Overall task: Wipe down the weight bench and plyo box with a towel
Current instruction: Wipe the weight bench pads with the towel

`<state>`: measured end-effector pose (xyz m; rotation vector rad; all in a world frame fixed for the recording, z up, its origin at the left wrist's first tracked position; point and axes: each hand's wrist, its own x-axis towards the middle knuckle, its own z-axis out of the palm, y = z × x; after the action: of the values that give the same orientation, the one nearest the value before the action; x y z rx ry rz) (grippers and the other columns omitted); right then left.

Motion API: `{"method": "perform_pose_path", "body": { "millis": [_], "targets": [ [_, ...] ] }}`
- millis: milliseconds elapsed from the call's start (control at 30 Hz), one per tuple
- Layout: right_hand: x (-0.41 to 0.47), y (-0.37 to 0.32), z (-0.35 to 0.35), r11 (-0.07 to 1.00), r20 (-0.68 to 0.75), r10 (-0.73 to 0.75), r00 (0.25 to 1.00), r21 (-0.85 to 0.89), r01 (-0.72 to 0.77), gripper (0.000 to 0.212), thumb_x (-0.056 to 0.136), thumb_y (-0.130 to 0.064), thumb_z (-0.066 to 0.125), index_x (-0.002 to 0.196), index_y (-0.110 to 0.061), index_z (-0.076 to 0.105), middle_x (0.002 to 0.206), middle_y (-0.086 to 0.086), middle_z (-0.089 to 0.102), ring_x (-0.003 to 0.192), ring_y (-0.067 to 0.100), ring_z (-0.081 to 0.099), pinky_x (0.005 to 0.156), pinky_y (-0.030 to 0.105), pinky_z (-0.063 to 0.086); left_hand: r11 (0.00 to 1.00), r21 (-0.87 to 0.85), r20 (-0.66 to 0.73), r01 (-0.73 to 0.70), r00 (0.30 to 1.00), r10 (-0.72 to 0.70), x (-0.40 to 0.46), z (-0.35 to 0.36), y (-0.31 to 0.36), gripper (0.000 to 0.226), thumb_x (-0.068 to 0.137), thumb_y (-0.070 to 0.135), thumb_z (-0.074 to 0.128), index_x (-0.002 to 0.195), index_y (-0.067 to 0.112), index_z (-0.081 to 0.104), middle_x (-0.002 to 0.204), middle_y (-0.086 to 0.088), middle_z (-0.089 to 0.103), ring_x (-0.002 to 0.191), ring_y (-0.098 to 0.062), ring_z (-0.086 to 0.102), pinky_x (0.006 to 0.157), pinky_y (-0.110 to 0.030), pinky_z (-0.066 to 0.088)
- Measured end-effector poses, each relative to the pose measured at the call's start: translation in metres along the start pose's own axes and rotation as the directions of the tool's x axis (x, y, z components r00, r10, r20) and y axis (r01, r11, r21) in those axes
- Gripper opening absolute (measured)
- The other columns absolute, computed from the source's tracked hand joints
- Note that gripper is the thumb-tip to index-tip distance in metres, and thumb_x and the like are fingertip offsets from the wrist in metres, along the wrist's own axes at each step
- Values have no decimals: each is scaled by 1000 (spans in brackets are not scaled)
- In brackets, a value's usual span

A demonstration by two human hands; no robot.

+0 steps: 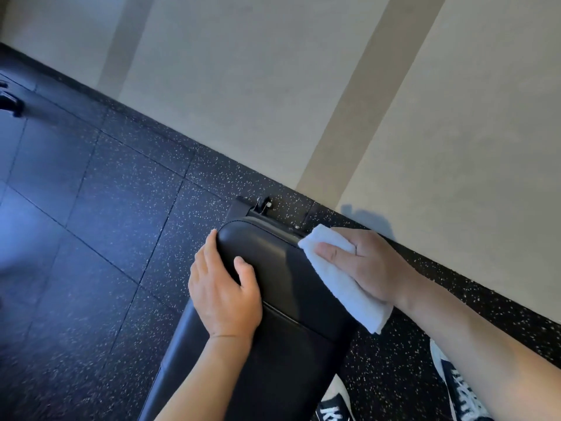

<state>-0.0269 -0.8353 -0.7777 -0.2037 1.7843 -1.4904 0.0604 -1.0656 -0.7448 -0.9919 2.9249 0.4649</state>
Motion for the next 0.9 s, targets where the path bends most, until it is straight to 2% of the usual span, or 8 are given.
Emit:
{"method": "perform_pose_path", "body": {
  "millis": [133, 233, 367, 533, 600, 667, 800, 900],
  "targets": [
    [67, -41, 28, 995, 79, -27, 996, -93, 34, 21, 101, -46, 63, 82, -39, 67, 77, -15, 68, 76, 4, 62, 73, 29, 47, 1000, -6, 17, 7, 1000, -6, 3, 0, -1, 67, 93, 40, 39, 154, 13, 44, 143, -8, 57, 128, -33, 54, 109, -53, 42],
    [111, -63, 48, 992, 113, -35, 993, -118, 49, 22, 100, -46, 64, 78, -46, 64, 79, -17, 69, 81, 2, 64, 75, 27, 46, 1000, 6, 26, 4, 1000, -4, 3, 0, -3, 66, 92, 39, 40, 152, 12, 46, 142, -7, 57, 126, -34, 55, 108, -54, 43],
    [104, -63, 44, 988, 131, -39, 991, -144, 58, 22, 102, -43, 63, 83, -31, 66, 77, -9, 67, 75, 7, 62, 74, 32, 48, 1000, 4, 25, 6, 1000, -6, 4, -2, -3, 67, 90, 37, 43, 151, 10, 47, 141, -8, 57, 124, -35, 55, 108, -52, 43],
    [38, -48, 11, 984, 112, 18, 994, -178, 2, 38, 106, -36, 60, 69, -42, 56, 63, -20, 53, 63, 2, 52, 64, 22, 38, 1000, 27, 39, 3, 999, -4, 9, -4, -2, 68, 89, 37, 45, 151, 10, 48, 140, -10, 58, 123, -36, 56, 108, -52, 43],
    [28, -47, 7, 971, 106, 67, 992, -237, -40, 32, 106, -45, 57, 75, -37, 61, 66, -13, 59, 66, 6, 57, 66, 30, 47, 999, 36, 31, -4, 1000, 3, 10, -4, -4, 69, 87, 37, 46, 150, 8, 49, 139, -12, 59, 123, -37, 56, 107, -53, 44],
    [34, -47, 9, 944, 83, 111, 990, -320, -79, 39, 101, -57, 52, 80, -25, 61, 74, -1, 63, 72, 15, 62, 73, 44, 53, 1000, 29, 20, -6, 1000, 6, 10, -3, -4, 70, 87, 37, 46, 150, 8, 50, 138, -13, 59, 122, -37, 56, 107, -53, 45],
    [64, -67, 26, 939, 63, 116, 991, -333, -89, 31, 104, -49, 57, 75, -39, 59, 75, -16, 66, 73, 3, 62, 71, 29, 50, 1000, 4, 36, 15, 999, -15, 8, -3, 2, 71, 86, 39, 46, 151, 9, 49, 139, -11, 59, 123, -35, 56, 109, -51, 41],
    [87, -86, 46, 920, 24, 137, 990, -374, -118, 33, 103, -52, 56, 74, -37, 58, 72, -19, 64, 70, 2, 59, 71, 31, 49, 1000, -10, 65, 27, 998, -26, 6, -6, -1, 72, 86, 40, 47, 151, 11, 49, 140, -10, 59, 125, -33, 55, 110, -49, 39]
  ]
}}
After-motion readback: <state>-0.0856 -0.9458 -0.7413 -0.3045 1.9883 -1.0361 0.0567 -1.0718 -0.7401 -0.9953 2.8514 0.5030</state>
